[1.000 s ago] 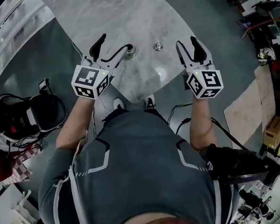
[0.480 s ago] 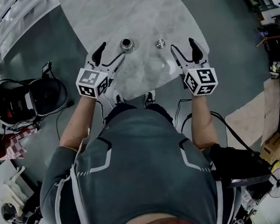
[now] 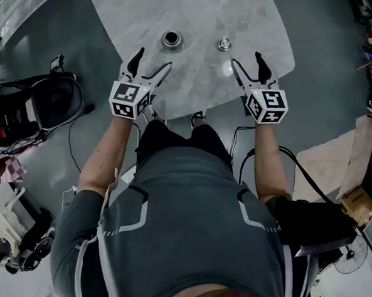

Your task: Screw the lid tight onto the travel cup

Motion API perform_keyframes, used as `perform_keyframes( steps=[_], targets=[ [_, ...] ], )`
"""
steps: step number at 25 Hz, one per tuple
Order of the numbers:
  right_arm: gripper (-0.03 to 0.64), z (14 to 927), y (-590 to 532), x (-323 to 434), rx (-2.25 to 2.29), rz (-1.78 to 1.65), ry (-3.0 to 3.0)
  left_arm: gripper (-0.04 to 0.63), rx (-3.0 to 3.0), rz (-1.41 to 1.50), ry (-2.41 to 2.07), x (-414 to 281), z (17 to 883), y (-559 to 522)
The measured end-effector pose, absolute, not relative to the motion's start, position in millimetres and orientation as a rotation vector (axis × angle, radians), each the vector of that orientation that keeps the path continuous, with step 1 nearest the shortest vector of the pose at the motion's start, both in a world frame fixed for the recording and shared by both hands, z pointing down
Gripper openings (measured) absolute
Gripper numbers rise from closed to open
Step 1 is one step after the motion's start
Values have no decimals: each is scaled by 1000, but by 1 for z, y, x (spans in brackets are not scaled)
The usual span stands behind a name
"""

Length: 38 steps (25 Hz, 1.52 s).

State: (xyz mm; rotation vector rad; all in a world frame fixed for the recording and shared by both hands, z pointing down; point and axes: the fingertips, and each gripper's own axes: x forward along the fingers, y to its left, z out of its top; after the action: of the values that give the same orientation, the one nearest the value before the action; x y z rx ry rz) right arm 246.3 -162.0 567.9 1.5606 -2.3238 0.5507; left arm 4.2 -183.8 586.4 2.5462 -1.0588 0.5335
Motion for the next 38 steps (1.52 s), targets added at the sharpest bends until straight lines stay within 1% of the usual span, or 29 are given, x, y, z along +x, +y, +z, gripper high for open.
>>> perform_keyframes(
  steps=[9, 16, 23, 30, 35, 38],
  targets=[
    [325, 636, -181, 246, 1501, 606, -2258, 397, 2512, 609, -1035, 31, 646, -204],
    [325, 680, -213, 247, 1481, 677, -2212, 403, 2523, 656, -1037, 52, 677, -253],
    [325, 692, -263, 250, 1449, 657, -2199, 408, 2525, 684, -1024, 77, 693, -298],
    [325, 709, -286, 255, 1411, 676, -2172, 414, 2554, 748, -995, 101, 707, -314],
    [324, 712, -257, 255, 1396, 706, -2138, 414, 2549, 756, -1012, 104, 705, -287],
    [324, 717, -259, 257, 1386, 711, -2137, 414, 2549, 771, -1023, 111, 709, -294]
  ],
)
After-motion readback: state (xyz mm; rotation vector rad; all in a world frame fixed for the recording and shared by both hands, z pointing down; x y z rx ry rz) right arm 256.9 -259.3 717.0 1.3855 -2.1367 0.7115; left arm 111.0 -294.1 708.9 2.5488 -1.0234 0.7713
